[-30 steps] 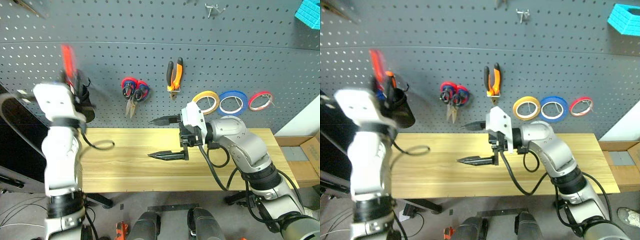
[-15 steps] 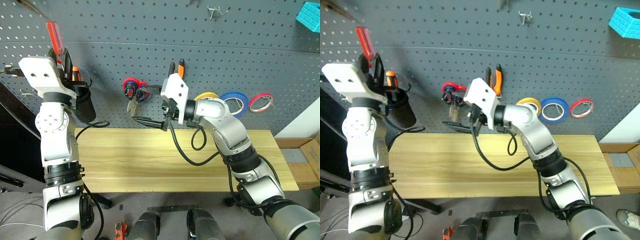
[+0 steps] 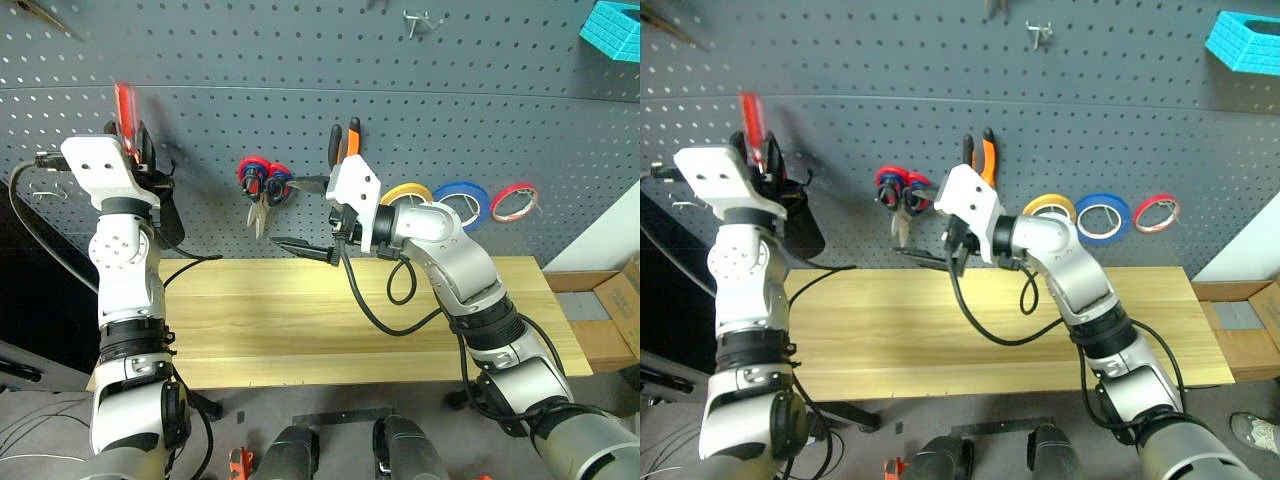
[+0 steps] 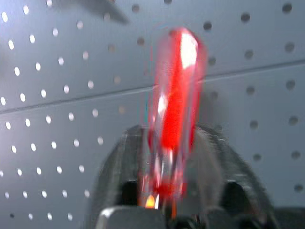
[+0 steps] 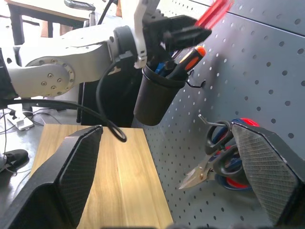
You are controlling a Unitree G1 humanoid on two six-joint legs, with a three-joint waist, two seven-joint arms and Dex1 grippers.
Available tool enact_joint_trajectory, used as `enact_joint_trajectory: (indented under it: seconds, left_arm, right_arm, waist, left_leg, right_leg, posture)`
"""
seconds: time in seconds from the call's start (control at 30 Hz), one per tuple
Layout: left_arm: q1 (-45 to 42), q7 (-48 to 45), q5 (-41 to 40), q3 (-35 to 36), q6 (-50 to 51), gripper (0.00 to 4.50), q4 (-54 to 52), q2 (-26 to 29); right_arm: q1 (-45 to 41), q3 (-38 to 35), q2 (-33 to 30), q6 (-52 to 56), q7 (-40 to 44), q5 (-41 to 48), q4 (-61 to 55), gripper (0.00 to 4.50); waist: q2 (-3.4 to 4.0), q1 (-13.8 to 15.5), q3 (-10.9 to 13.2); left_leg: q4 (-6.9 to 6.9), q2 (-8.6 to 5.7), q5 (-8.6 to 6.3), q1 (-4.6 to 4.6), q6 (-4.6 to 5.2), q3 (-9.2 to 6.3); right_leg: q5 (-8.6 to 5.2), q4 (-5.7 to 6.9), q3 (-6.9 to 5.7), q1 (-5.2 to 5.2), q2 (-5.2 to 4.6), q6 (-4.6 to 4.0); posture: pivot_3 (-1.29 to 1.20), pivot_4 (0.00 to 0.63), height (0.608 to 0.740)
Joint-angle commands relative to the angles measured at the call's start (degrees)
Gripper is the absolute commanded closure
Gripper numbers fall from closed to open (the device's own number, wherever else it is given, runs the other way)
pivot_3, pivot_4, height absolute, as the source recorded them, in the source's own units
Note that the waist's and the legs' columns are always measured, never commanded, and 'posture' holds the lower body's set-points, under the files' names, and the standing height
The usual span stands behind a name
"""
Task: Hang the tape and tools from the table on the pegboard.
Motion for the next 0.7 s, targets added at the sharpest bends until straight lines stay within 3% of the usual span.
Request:
enact_joint_trajectory:
  seconds: [0.03,0.17,0.27,0.33,0.53,0.7]
  left_arm:
    - [-0.3,1.14,-0.69,1.46,-0.84,1.33,-2.34,1.22]
    - [1.15,0.46,-1.19,1.11,-1.37,0.07,-5.22,1.43]
    - [6.32,-7.05,-7.0,-0.91,4.0,0.07,-14.23,1.37]
    - [12.94,-12.68,-18.06,0.31,12.55,0.07,-22.54,0.09]
    - [27.79,-22.81,-37.02,2.6,26.21,0.07,-34.4,0.1]
    - [37.28,-23.89,-26.71,-3.4,25.17,0.07,-33.59,0.34]
  right_arm:
    - [-0.22,-0.94,-0.09,-0.63,0.32,0.39,-2.08,0.0]
    - [0.78,-0.92,-0.65,-0.06,2.17,1.95,-3.15,0.0]
    - [2.62,-1.66,-2.48,0.74,5.32,4.56,-5.63,0.0]
    - [4.52,-2.69,-4.88,1.64,7.83,6.7,-7.78,0.0]
    - [9.33,-7.8,-6.87,4.98,7.63,12.79,-8.55,0.0]
    - [18.66,-10.55,-6.28,5.39,1.4,11.7,-5.95,0.0]
  waist:
    - [0.0,0.02,0.0]
    - [-0.01,0.01,0.0]
    - [0.0,-0.09,0.0]
    - [0.0,-0.44,0.0]
    - [0.02,-1.03,0.01]
    - [0.26,-0.88,-0.14]
  left_leg:
    - [0.0,0.0,0.0,0.0,0.0,0.0]
    - [0.01,0.0,0.0,0.0,0.0,0.0]
    - [0.0,0.0,-0.01,-0.01,0.01,0.0]
    - [0.0,0.01,-0.02,-0.02,0.02,0.0]
    - [-0.01,0.06,-0.16,0.09,0.26,-0.03]
    - [-0.06,0.05,-0.19,0.48,0.31,0.01]
  right_leg:
    - [0.0,0.0,0.0,0.0,0.0,0.0]
    - [0.0,0.0,0.0,0.01,0.0,0.0]
    - [0.0,-0.01,0.0,0.0,-0.01,0.0]
    - [0.0,-0.03,0.0,0.0,-0.05,0.0]
    - [-0.01,0.01,-0.01,0.09,-0.2,-0.01]
    - [-0.07,-0.04,0.0,0.51,-0.17,-0.08]
  posture:
    - [0.0,0.104,0.74]
    - [0.0,0.104,0.74]
    - [0.0,0.113,0.74]
    - [0.0,0.116,0.74]
    - [-0.01,0.127,0.74]
    - [-0.01,0.123,0.74]
